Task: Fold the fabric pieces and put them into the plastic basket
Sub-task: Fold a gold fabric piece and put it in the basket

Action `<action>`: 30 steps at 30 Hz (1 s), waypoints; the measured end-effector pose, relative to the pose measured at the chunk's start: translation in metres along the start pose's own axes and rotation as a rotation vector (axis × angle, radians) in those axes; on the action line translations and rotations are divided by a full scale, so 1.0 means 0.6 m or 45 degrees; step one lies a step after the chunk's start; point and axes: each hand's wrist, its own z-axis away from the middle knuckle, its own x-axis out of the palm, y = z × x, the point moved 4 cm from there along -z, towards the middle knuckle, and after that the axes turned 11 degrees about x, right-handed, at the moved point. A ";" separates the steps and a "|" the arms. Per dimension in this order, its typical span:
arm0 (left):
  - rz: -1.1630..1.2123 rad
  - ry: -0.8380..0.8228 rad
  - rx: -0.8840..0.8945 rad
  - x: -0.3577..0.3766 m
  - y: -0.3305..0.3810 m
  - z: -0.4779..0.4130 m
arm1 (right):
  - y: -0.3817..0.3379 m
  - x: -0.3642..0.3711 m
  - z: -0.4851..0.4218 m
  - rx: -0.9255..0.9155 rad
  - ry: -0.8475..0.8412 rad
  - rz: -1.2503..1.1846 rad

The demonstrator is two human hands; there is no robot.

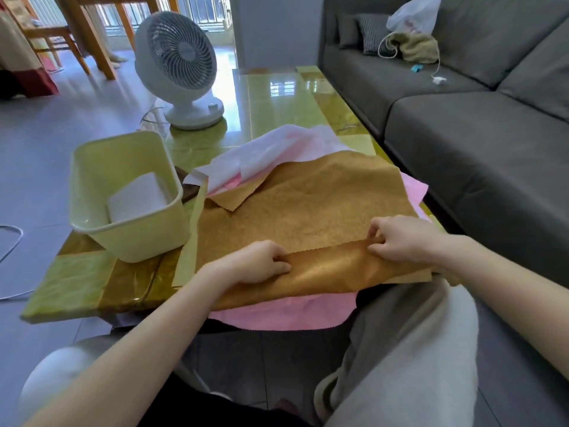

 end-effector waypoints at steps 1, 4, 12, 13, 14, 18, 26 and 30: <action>-0.038 0.011 -0.020 -0.012 -0.003 -0.006 | 0.001 -0.009 -0.011 -0.002 0.006 0.034; -0.202 0.278 -0.076 -0.063 -0.016 -0.026 | 0.000 -0.046 -0.052 0.009 0.135 0.030; -0.945 0.833 -0.154 -0.168 -0.015 -0.083 | -0.037 -0.135 -0.139 0.006 0.681 0.033; -0.948 0.860 -0.177 -0.172 -0.021 -0.089 | -0.040 -0.135 -0.146 0.018 0.727 0.031; -0.892 0.897 -0.198 -0.176 -0.026 -0.092 | -0.042 -0.132 -0.151 0.040 0.749 0.007; -0.423 1.002 -0.196 -0.177 -0.044 -0.106 | -0.047 -0.104 -0.173 0.133 0.655 -0.229; -0.386 0.464 0.009 -0.058 -0.055 -0.113 | -0.077 0.041 -0.142 -0.206 -0.072 -0.108; -0.442 0.339 0.002 -0.003 -0.073 -0.086 | -0.061 0.089 -0.120 -0.194 -0.048 -0.082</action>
